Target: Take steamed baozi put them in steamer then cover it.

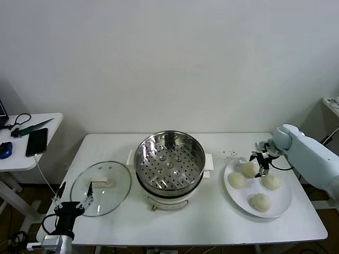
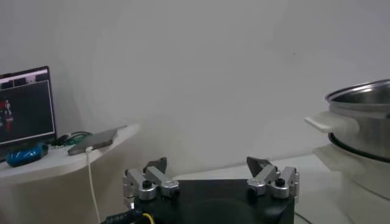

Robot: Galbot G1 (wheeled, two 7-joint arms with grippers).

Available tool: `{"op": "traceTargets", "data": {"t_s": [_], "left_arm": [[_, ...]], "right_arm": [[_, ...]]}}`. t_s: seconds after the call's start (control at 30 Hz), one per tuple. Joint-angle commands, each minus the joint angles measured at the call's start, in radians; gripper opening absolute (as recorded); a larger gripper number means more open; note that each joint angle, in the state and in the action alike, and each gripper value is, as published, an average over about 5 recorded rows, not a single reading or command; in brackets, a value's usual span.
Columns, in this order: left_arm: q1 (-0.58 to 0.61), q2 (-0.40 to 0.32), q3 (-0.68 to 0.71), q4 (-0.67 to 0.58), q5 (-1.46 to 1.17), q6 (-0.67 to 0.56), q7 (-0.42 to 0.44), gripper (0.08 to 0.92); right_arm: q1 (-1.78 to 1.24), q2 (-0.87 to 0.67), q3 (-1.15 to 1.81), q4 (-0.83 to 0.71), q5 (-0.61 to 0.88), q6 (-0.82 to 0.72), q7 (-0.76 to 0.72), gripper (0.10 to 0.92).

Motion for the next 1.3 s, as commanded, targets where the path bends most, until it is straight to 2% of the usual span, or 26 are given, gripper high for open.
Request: {"op": "traceTargets", "data": {"t_s": [0.03,0.37,0.67,1.07,1.3], "left_arm": [[0.009,-0.004,0.000,-0.014,0.002,0.003,0.002,0.823],[0.012,-0.002,0.000,-0.011,0.003,0.002,-0.001,0.823],[0.016,0.001,-0.001,-0.014,0.003,0.002,-0.001,0.823],[0.027,0.004,0.002,-0.022,-0.001,0.001,-0.022,0.823],[0.028,0.004,0.005,-0.033,-0.019,0.012,-0.053,0.823]], "right_arm": [[0.008,0.036,0.007,-0.046,-0.029,0.014,-0.002,0.817],[0.005,0.030,0.005,-0.033,-0.028,0.013,-0.013,0.710],[0.051,-0.004,-0.048,0.029,0.029,0.027,-0.025,0.688],[0.550,0.001,-0.459,0.210,0.183,0.220,-0.085,0.693],[0.713,0.100,-0.518,0.308,0.160,0.364,-0.089,0.695]]}}
